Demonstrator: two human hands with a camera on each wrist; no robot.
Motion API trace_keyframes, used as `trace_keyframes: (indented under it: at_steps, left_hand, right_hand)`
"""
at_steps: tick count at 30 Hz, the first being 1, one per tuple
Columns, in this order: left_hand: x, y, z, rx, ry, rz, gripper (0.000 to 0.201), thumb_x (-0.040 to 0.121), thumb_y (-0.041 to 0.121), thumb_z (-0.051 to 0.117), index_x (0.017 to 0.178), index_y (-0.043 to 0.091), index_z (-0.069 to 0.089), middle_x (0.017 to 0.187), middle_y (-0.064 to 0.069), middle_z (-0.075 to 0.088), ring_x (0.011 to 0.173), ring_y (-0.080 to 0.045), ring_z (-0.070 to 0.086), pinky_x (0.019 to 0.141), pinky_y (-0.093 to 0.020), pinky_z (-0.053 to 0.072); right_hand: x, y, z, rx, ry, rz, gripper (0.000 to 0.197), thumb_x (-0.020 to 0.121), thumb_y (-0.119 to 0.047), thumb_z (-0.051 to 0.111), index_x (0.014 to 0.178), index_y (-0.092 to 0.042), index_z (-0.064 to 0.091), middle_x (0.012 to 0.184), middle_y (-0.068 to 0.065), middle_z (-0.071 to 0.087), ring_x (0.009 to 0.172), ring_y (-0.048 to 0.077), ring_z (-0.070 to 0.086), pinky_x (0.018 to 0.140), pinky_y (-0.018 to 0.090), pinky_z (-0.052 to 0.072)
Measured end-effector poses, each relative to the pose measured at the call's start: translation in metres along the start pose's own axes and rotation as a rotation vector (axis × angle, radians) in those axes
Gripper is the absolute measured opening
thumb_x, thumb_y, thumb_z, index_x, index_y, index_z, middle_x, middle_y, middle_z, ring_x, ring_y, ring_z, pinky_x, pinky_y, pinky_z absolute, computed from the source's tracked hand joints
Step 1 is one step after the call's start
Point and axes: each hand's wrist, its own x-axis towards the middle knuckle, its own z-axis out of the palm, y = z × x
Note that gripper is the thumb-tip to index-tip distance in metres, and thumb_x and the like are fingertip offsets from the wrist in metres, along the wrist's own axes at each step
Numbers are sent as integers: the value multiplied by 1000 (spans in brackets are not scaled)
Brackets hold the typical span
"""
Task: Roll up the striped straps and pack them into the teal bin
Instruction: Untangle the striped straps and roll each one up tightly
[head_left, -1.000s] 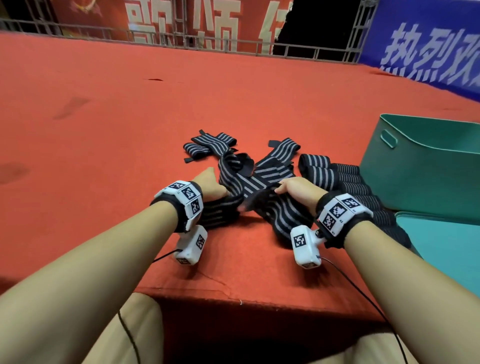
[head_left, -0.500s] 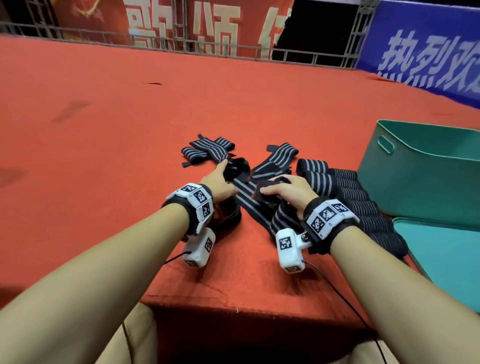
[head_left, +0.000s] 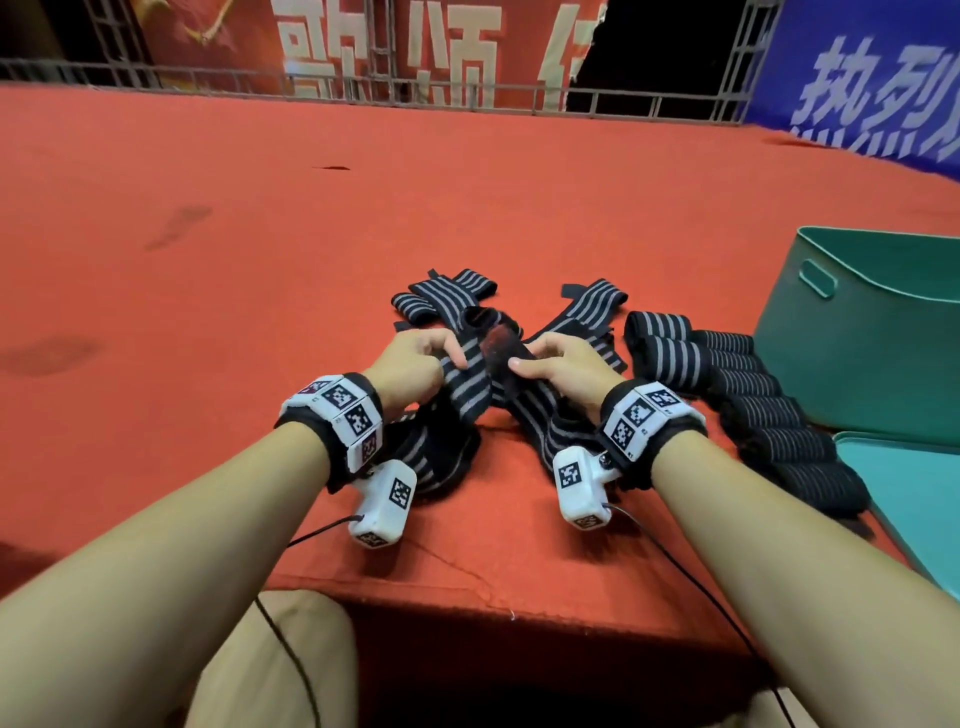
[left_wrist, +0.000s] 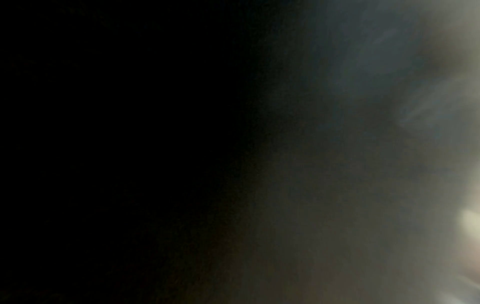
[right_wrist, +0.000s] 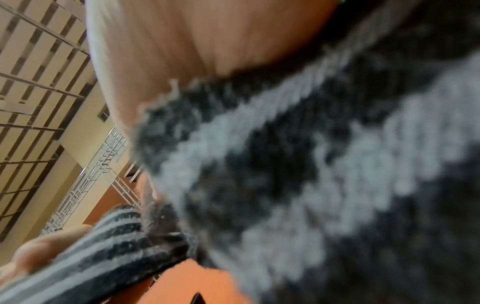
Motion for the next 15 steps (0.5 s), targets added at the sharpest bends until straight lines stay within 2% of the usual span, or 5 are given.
trace_keyframes:
  at_steps: [5, 7, 9, 12, 15]
  left_hand:
    - [-10, 8, -1, -276, -93, -178, 27, 58, -3, 39, 71, 10, 60, 54, -3, 45, 42, -12, 36, 40, -19, 27]
    - [-9, 10, 1, -412, -26, -173, 11, 66, 5, 59, 66, 16, 54, 61, 1, 50, 52, -12, 44, 47, -20, 34]
    - [-3, 10, 1, -517, 131, -68, 27, 70, -2, 68, 62, 16, 49, 63, 0, 47, 58, -15, 45, 51, -24, 36]
    - [1, 19, -1, -865, 81, -16, 21, 64, -1, 55, 85, 3, 56, 83, -11, 53, 70, -24, 56, 59, -25, 51]
    - [-5, 34, 1, -1111, -73, -28, 25, 71, -2, 38, 73, 4, 62, 85, -9, 60, 74, -23, 62, 81, -26, 53]
  right_hand:
    - [-2, 2, 7, 132, 22, 16, 17, 90, -9, 76, 83, -12, 61, 97, 21, 70, 88, 27, 72, 93, 52, 59]
    - [-7, 0, 6, 320, -13, 37, 10, 94, 1, 68, 92, -4, 59, 105, 26, 72, 92, 35, 76, 89, 52, 61]
    - [-12, -5, 2, 447, 39, 17, 9, 95, 2, 65, 104, 1, 61, 104, 29, 73, 93, 36, 76, 86, 48, 62]
    - [-15, -14, -8, 681, 60, 14, 20, 97, 0, 59, 115, 2, 66, 100, 23, 75, 89, 30, 75, 80, 38, 61]
    - [-25, -27, -12, 751, -60, 48, 18, 100, -8, 55, 110, -5, 69, 96, 12, 74, 81, 23, 72, 75, 33, 60]
